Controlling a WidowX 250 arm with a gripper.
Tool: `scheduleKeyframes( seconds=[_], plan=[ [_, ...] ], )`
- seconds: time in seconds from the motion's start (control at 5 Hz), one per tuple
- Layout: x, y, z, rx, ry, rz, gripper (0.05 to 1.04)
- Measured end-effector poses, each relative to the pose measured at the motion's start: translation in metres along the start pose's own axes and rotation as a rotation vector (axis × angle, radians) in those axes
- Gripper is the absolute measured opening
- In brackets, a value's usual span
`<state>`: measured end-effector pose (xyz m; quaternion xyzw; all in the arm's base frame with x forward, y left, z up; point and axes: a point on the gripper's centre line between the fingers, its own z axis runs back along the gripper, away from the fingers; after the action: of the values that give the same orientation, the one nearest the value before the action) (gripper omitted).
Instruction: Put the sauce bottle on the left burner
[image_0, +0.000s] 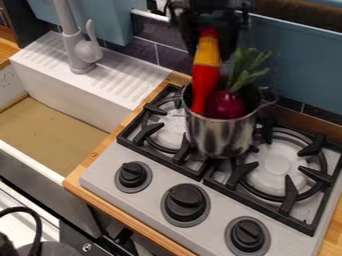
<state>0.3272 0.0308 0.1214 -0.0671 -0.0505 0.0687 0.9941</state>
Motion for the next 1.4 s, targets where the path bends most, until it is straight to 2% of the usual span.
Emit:
scheduleKeyframes(
  seconds=[0.4,0.8,1.0,1.2,1.4],
  plan=[
    [-0.001,0.002,0.030,-0.029,-0.022,0.039,0.643],
    [-0.001,0.020,0.050,-0.062,-0.006,0.068,0.643],
    [-0.008,0.053,0.047,0.008,0.036,0.097,0.643],
    [-0.010,0.086,0.022,0.055,0.107,0.084,0.643],
    [-0.008,0.106,0.007,0.054,0.107,0.084,0.643]
  ],
)
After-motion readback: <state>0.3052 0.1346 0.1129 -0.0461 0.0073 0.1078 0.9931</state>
